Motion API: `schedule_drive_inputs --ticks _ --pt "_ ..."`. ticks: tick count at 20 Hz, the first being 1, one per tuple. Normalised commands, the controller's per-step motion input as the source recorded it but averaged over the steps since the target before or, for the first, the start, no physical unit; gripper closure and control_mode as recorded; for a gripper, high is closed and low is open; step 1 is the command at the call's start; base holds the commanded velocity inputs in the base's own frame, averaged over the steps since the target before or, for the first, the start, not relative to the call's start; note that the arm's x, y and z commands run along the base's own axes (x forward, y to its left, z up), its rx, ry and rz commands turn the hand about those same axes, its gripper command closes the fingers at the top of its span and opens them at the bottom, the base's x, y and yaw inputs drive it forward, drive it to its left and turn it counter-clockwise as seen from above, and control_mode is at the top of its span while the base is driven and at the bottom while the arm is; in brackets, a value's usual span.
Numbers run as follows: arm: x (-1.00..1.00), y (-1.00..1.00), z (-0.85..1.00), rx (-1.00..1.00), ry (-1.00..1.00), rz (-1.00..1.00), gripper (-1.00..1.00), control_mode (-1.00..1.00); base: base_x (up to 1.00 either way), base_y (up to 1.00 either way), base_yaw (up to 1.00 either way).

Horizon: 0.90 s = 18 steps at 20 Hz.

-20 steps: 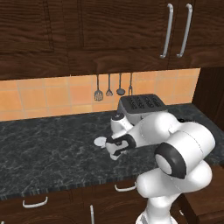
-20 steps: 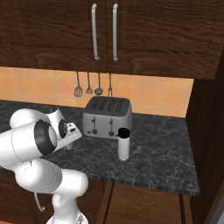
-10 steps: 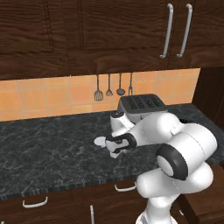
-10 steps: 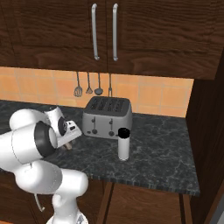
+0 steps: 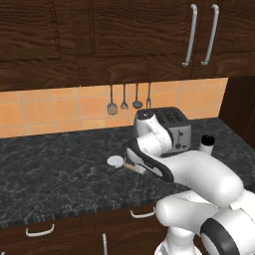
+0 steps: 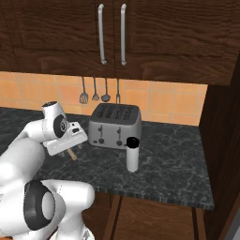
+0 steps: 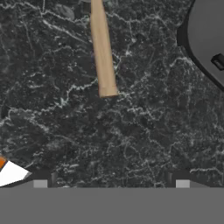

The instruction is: Pick the pizza cutter from the drawer and place it on the counter.

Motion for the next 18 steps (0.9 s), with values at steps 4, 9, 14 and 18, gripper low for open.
schedule_drive_inputs --ticks 4,9,14,18 --pt "-0.73 -0.1 0.91 0.0 0.0 -0.21 -1.0 -1.0 0.0 0.0 0.0" --pt "-0.8 0.04 0.88 0.0 0.0 -0.26 -1.0 -1.0 0.0 0.0 0.0" --pt "-0.67 0.02 0.98 0.0 -0.08 -0.19 -1.0 -1.0 0.0 0.0 0.0" --pt "-0.5 0.22 0.96 0.01 -0.12 -0.12 -1.0 -1.0 0.0 0.0 0.0"
